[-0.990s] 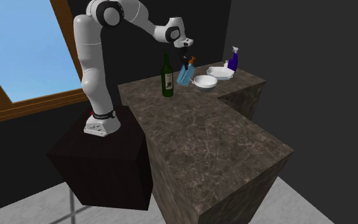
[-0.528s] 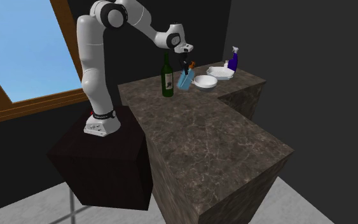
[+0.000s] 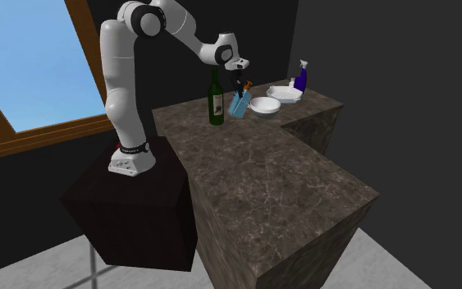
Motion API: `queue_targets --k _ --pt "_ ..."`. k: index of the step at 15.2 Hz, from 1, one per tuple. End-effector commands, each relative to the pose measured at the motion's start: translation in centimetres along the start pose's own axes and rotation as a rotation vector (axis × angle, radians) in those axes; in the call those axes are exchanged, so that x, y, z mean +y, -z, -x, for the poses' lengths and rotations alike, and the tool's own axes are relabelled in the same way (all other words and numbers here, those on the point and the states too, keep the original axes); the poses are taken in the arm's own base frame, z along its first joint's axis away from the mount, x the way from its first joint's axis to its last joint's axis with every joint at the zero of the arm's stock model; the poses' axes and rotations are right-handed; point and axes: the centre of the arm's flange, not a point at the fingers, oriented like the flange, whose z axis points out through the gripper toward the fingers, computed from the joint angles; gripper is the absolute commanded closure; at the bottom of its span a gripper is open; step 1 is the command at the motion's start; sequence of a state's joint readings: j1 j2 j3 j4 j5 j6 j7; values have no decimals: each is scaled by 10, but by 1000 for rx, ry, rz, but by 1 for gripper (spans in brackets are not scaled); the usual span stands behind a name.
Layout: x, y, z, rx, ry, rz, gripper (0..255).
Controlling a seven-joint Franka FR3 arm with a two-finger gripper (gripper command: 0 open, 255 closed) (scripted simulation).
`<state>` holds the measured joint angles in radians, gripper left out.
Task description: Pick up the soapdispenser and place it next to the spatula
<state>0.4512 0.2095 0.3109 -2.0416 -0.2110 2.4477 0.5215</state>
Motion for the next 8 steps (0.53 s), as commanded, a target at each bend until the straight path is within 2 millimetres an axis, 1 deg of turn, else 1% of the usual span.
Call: queue_targets --k 1,2,7,8 --pt "1 -5 2 -10 -1 3 255" --pt "1 -4 3 -10 -1 3 0" --pt "1 -5 2 -10 -1 3 0" --pt "1 9 2 -10 -1 3 0"
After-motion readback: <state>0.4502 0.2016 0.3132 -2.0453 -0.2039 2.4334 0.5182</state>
